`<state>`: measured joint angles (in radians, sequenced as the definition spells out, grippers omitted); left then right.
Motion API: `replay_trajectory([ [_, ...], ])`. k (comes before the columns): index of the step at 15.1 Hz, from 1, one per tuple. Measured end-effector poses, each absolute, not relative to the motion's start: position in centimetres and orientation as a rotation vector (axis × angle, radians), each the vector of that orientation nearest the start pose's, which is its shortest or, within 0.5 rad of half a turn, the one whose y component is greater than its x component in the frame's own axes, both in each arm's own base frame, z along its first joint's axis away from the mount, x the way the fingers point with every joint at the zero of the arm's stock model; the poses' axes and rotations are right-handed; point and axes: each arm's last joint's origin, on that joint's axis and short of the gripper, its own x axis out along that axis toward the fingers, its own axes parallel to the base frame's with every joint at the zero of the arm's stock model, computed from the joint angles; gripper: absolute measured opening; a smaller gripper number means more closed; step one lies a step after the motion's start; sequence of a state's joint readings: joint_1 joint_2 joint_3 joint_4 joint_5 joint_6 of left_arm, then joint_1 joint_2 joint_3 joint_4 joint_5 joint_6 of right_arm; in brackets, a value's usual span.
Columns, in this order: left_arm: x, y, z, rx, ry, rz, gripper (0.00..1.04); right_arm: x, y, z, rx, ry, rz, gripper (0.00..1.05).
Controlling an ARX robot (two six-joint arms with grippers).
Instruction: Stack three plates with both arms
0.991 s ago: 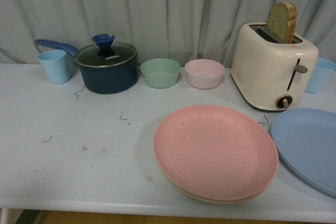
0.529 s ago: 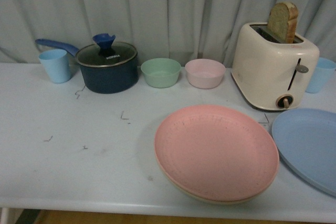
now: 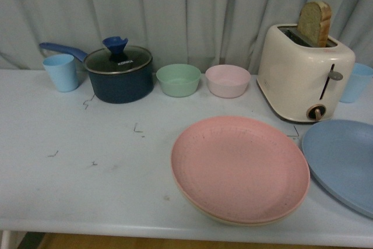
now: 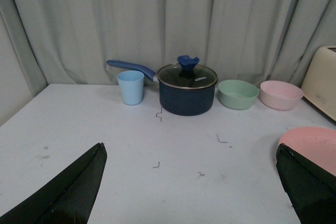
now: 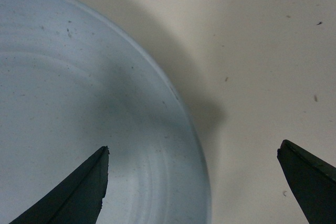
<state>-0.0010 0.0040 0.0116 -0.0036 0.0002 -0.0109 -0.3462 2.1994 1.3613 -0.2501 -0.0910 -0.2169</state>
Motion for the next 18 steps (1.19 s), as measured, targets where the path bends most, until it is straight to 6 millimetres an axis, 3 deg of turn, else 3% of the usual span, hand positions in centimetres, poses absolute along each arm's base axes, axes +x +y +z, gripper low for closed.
replay_trajectory([
  [4, 9.7, 0.0, 16.7, -0.011, -0.004, -0.001, 0.98, 40.7, -14.1, 8.2, 0.033, 1.106, -0.120, 0.96],
  [9, 9.7, 0.0, 16.7, -0.011, -0.004, -0.001, 0.98, 40.7, -14.3, 7.6, 0.031, 1.123, -0.133, 0.77],
  [12, 9.7, 0.0, 16.7, -0.010, -0.004, -0.001, 0.98, 40.7, -14.6, 7.4, 0.032, 1.125, -0.147, 0.42],
  [14, 9.7, 0.0, 16.7, -0.011, -0.004, -0.001, 0.98, 40.6, -14.9, 7.4, 0.035, 1.120, -0.154, 0.26],
  [15, 9.7, 0.0, 16.7, -0.011, -0.004, -0.001, 0.98, 38.5, -16.3, 8.6, 0.087, 1.071, -0.151, 0.04],
  [18, 9.7, 0.0, 16.7, -0.011, -0.004, -0.001, 0.98, 35.4, -17.5, 10.7, 0.112, 1.034, -0.183, 0.03],
])
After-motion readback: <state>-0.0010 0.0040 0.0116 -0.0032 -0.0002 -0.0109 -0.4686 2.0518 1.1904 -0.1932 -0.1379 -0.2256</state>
